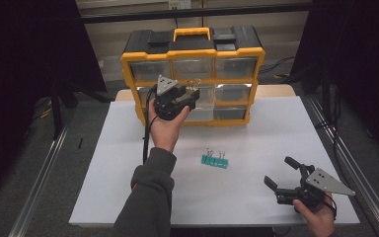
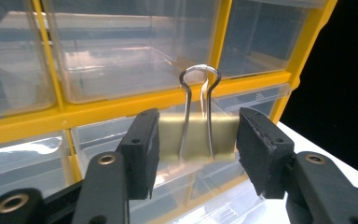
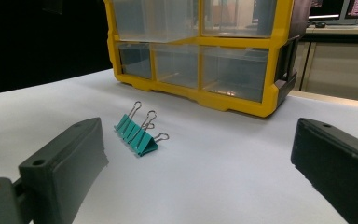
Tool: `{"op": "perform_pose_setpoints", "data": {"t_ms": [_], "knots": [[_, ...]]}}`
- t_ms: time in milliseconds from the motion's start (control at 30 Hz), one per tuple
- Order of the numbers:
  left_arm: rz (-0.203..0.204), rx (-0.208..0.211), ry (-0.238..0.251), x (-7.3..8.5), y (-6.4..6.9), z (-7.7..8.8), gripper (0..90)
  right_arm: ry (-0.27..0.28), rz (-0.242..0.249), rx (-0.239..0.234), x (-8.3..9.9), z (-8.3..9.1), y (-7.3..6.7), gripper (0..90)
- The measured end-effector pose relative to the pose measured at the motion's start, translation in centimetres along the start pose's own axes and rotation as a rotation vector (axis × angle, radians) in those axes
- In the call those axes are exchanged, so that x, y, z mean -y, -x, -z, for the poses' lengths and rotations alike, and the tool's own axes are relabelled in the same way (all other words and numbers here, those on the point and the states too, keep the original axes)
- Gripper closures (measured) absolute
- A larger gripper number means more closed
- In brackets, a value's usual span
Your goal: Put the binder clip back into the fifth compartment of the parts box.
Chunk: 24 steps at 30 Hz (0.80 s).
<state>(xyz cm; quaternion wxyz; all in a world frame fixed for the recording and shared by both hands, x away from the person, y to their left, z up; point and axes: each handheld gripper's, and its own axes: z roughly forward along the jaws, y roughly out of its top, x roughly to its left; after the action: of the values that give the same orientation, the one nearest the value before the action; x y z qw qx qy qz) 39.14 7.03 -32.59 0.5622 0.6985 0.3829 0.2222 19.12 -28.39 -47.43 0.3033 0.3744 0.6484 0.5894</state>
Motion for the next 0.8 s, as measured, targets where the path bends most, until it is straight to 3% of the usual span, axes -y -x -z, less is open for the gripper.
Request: {"op": "perform_pose_setpoints", "data": {"t_ms": [67,133,267,400,800], "knots": [[0.011,0.005,0.005,0.0,0.0,-0.1,33.6,0.0,0.0,0.0,0.0,0.0,0.0,2.4],[-0.009,-0.02,-0.001,0.1,0.0,-0.1,30.8,0.0,0.001,-0.001,0.0,0.0,0.0,2.4],[0.006,-0.018,-0.017,0.1,0.0,0.2,19.1,-0.001,-0.001,-0.001,0.0,0.0,0.0,2.4],[-0.004,-0.004,-0.009,0.1,0.1,0.8,14.1,0.0,0.001,-0.001,0.0,0.0,0.0,2.4],[-0.008,0.07,0.018,1.0,1.0,3.0,10.3,-0.002,0.002,-0.001,0.0,-0.1,-0.1,2.4]]}}
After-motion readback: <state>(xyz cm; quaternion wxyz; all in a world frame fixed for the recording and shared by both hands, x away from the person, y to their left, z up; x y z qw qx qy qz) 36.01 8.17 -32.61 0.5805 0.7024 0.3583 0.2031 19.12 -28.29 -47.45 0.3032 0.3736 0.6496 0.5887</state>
